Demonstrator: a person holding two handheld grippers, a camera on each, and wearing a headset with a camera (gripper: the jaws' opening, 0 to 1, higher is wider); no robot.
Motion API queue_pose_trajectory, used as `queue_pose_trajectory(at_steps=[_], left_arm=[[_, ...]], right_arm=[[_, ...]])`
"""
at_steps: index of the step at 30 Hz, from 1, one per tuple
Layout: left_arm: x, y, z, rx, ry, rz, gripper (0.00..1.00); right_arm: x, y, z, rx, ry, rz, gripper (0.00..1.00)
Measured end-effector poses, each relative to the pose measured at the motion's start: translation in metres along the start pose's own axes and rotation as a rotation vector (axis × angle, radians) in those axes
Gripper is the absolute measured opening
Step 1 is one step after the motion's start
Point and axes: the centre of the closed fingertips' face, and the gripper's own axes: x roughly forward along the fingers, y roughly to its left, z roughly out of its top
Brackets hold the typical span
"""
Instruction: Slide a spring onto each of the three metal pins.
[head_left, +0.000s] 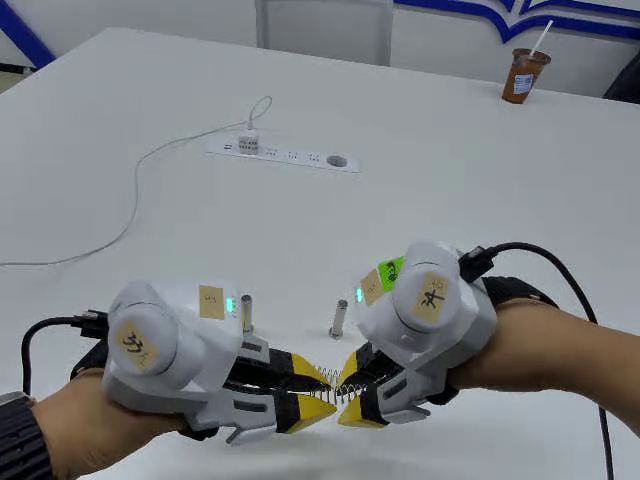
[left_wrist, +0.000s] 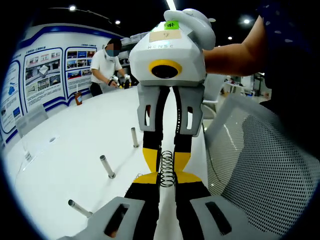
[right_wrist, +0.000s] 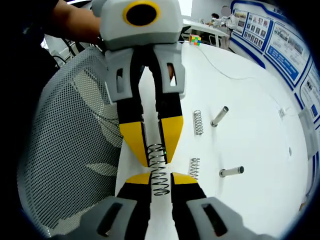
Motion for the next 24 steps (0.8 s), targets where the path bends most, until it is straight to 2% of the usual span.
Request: queue_pose_trajectory(at_steps=[8, 16, 24], left_arm=[[-0.001, 0.0, 0.008, -0.001, -0.022, -0.002, 0.1], [0.0, 0.0, 0.007, -0.01, -0.023, -0.001, 0.1], [0.0, 0.001, 0.005, -0.016, -0.022, -0.003, 0.1]], right_arm=[[0.001, -0.001, -0.006, 0.017, 0.003, 0.003, 0.15], [0.0, -0.001, -0.007, 0.025, -0.002, 0.001, 0.13], [-0.01, -0.003, 0.003, 0.011, -0.012, -0.011, 0.12]])
